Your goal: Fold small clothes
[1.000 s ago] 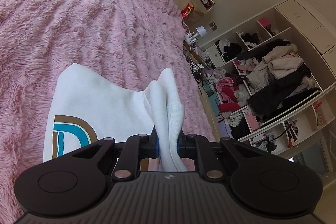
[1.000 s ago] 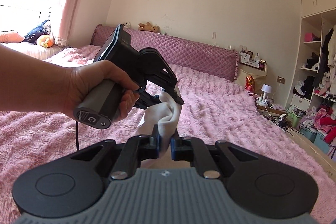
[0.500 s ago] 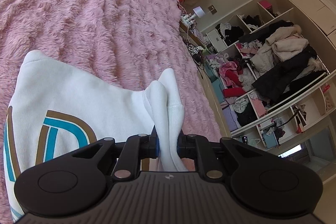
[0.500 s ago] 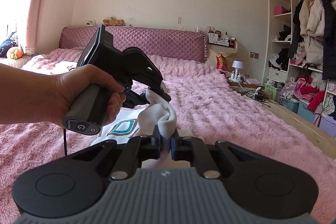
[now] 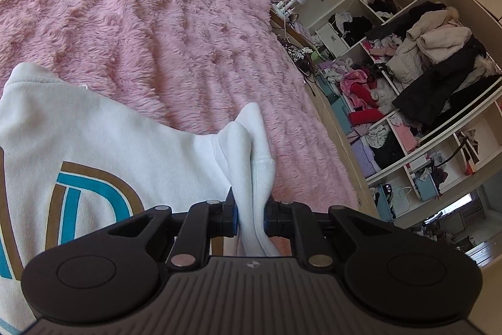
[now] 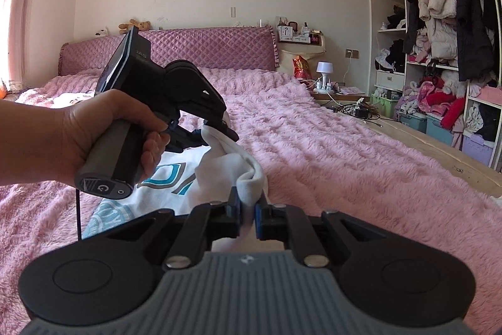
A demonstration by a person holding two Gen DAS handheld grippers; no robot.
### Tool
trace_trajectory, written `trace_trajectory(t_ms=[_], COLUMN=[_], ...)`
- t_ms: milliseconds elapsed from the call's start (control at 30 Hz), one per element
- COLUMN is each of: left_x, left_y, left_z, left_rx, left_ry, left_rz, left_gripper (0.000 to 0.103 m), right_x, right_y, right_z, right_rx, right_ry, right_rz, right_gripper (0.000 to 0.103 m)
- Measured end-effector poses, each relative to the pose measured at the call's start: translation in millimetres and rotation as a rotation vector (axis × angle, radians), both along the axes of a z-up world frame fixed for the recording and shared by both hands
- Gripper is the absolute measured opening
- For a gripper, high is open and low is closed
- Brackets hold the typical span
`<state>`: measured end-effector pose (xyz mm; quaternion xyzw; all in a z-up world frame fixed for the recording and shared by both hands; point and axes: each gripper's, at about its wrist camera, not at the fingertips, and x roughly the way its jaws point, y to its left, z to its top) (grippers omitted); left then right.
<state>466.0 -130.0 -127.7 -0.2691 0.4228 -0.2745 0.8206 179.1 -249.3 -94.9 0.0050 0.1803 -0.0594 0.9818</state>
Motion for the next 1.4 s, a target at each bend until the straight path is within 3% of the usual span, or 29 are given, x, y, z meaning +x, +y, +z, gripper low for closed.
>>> trace_trajectory(t_ms=[500,700,933,1167,1267,1400], left_x=[-5,-7,-22,-89,-138,-205], left_y=[-51,-62,-55,-4,23,52], left_z=[-22,-26,-1,36,40,32], left_rx=[0.283,0.311,0.313,0.384,0.467,0.533], left_ry=[-0.038,-0.050,-0.111,-0.256,-0.303,-0.360], left_rz=[-0.021,-0.022,-0.028,-0.053,-0.024,-0.010], left_gripper=[0.019,0.038,0.039,0.047,0.047,0.056], right_x=[24,30,32,32,34,36], right_y=[-43,-53,-52,-49,-47,-47], right_z=[-45,-63,-66,-61,-60,-58], right_rx=[0.118,0.179,0.178,0.166,0.160,0.164], right_ry=[0.118,0.172,0.185,0.206,0.212,0.221], right_rz=[-0.071,-0.094,-0.096,-0.099,-0.109,-0.119], right_gripper=[0.002,0.002,0.002,0.002,0.002,0.002])
